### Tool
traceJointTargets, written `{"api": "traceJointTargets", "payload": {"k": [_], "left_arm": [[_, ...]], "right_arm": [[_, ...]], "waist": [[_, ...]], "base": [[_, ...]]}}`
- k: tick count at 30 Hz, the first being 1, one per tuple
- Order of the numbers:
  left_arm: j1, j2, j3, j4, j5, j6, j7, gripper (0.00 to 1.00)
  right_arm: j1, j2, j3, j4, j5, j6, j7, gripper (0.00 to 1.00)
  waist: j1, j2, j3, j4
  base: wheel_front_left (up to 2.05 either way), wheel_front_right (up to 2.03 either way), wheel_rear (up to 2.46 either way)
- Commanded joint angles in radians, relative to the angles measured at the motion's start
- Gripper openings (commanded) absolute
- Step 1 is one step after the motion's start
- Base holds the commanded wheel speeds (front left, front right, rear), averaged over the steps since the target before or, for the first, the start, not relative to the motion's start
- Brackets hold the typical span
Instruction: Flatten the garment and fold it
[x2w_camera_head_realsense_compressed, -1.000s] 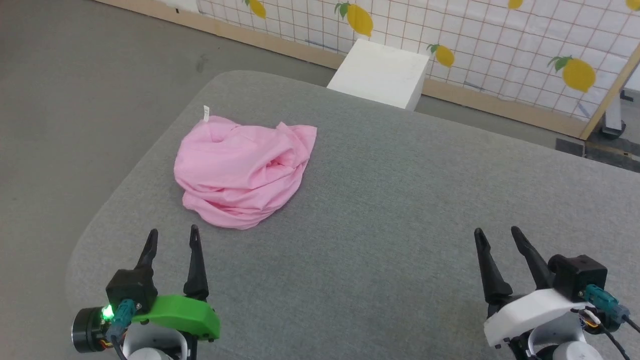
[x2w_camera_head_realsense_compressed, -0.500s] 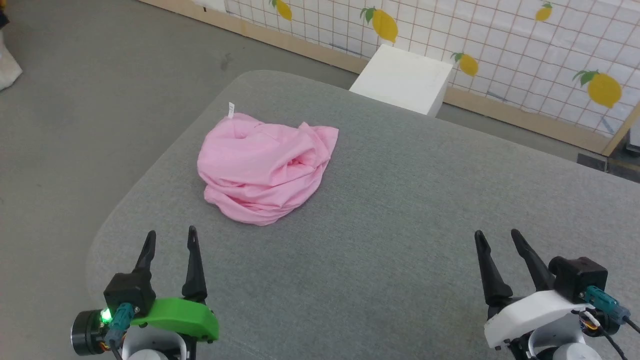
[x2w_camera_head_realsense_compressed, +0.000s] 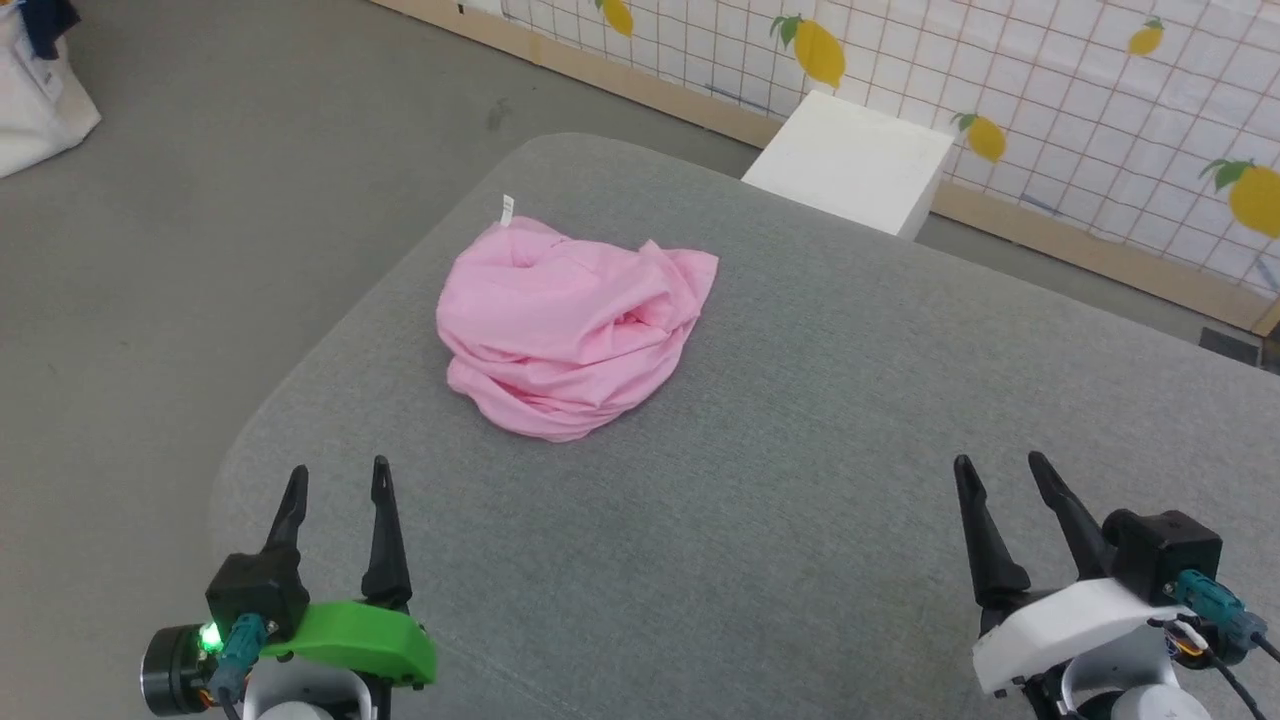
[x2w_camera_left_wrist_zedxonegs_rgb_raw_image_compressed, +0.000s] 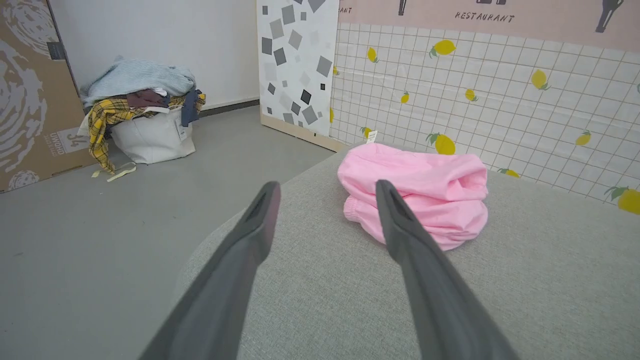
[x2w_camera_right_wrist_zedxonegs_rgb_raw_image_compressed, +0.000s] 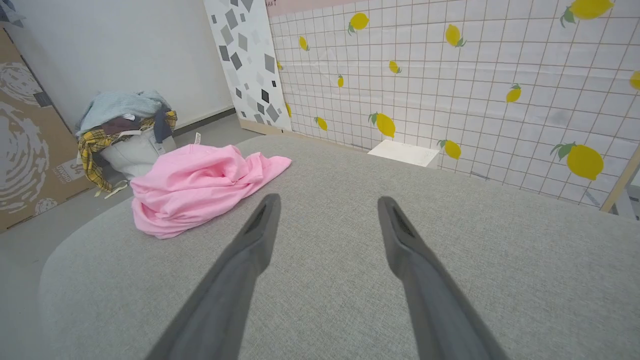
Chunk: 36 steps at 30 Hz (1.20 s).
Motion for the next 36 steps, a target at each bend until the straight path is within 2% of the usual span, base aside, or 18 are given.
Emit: {"api": "traceJointTargets", "payload": {"k": [1,9,19,25,30,36], "left_arm": [[-0.013,0.000,0.005,0.006,-0.013,-0.002,-0.012,1.00],[-0.017,0.000,0.007,0.020,-0.016,0.000,-0.028,1.00],[-0.017,-0.001,0.006,0.021,-0.023,0.003,-0.028,1.00],[-0.096,-0.002,-0.009,0.068,-0.071,-0.040,-0.014,1.00],[-0.321,0.020,-0.016,0.199,-0.152,-0.103,0.102,1.00],[-0.617,0.051,-0.053,0.450,-0.289,-0.141,0.412,1.00]], "right_arm": [[0.020,0.000,-0.003,-0.005,0.003,-0.001,0.000,1.00],[0.024,0.000,-0.007,-0.009,0.013,-0.001,0.006,1.00],[0.023,0.000,-0.010,-0.014,0.009,-0.001,0.014,1.00],[0.004,0.000,-0.004,-0.029,0.002,-0.001,0.026,1.00],[-0.039,0.000,0.002,-0.071,-0.036,-0.001,0.067,1.00],[-0.084,0.000,-0.012,-0.129,-0.085,-0.001,0.119,1.00]], "waist": [[0.0000,0.0000,-0.001,0.009],[0.0000,0.0000,0.003,0.037],[0.0000,0.0000,0.009,0.029],[0.0000,0.0000,0.042,0.005],[0.0000,0.0000,0.126,-0.057],[0.0000,0.0000,0.236,-0.152]], "base": [[0.00,0.00,0.00],[0.00,0.00,0.00],[0.00,0.00,0.00],[0.00,0.00,0.00],[0.00,0.00,0.00],[0.00,0.00,0.00]]}}
